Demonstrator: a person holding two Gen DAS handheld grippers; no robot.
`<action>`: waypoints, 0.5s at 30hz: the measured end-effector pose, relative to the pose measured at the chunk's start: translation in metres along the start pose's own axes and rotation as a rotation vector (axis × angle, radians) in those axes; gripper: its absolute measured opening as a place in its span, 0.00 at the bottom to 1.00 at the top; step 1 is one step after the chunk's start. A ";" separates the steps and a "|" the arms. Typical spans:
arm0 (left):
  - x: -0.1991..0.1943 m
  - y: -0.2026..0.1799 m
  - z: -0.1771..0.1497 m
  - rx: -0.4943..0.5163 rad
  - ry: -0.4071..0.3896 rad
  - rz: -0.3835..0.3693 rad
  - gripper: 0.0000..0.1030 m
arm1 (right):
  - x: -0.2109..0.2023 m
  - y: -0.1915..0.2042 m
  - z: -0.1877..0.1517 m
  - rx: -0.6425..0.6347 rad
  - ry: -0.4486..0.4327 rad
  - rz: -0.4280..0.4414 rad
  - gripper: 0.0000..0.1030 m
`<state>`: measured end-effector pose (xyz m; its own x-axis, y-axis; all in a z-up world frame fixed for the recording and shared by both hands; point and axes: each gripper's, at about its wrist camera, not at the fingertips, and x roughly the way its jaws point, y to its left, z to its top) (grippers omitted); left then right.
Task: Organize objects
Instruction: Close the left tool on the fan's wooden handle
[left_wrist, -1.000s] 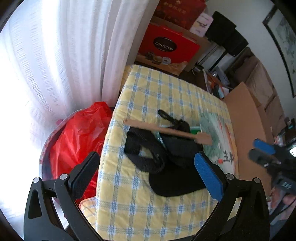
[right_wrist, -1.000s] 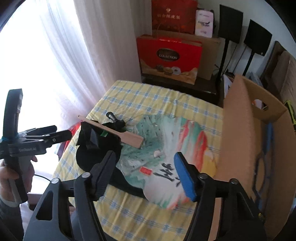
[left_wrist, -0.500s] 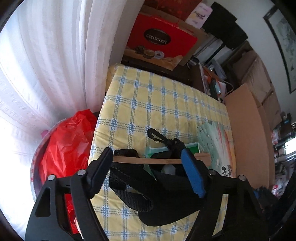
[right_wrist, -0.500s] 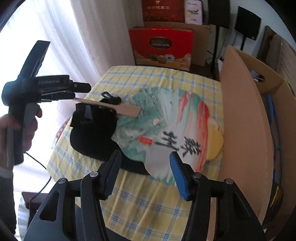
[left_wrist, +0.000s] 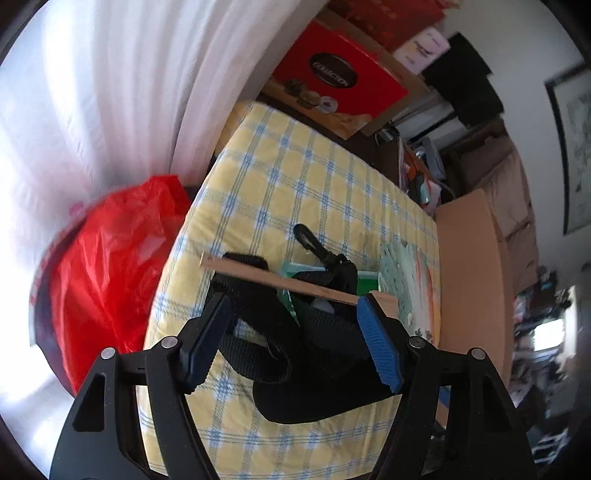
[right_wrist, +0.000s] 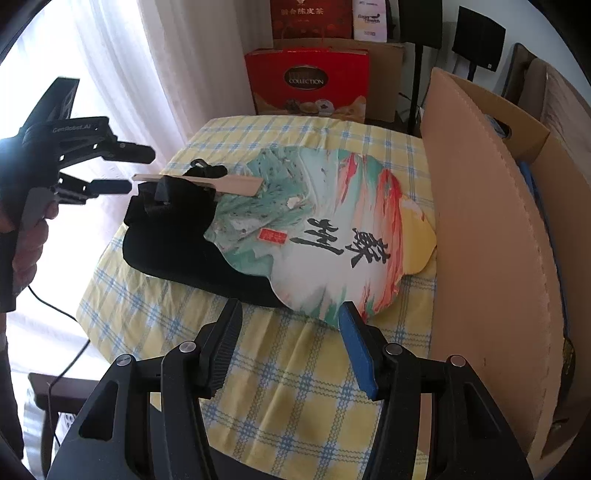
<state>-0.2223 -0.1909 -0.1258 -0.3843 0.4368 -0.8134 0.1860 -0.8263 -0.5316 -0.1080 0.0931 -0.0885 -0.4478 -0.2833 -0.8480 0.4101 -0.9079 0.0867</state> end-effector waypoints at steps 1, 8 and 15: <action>0.002 0.004 0.000 -0.022 -0.001 -0.018 0.64 | 0.000 -0.001 0.000 0.002 -0.007 -0.001 0.55; 0.018 0.032 0.010 -0.208 -0.034 -0.131 0.64 | 0.003 -0.003 0.007 0.002 -0.037 -0.022 0.54; 0.026 0.050 0.025 -0.275 -0.056 -0.163 0.64 | 0.014 -0.005 0.009 0.012 -0.023 -0.025 0.55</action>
<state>-0.2461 -0.2297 -0.1677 -0.4765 0.5294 -0.7019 0.3521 -0.6166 -0.7041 -0.1233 0.0908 -0.0958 -0.4762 -0.2676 -0.8376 0.3894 -0.9182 0.0720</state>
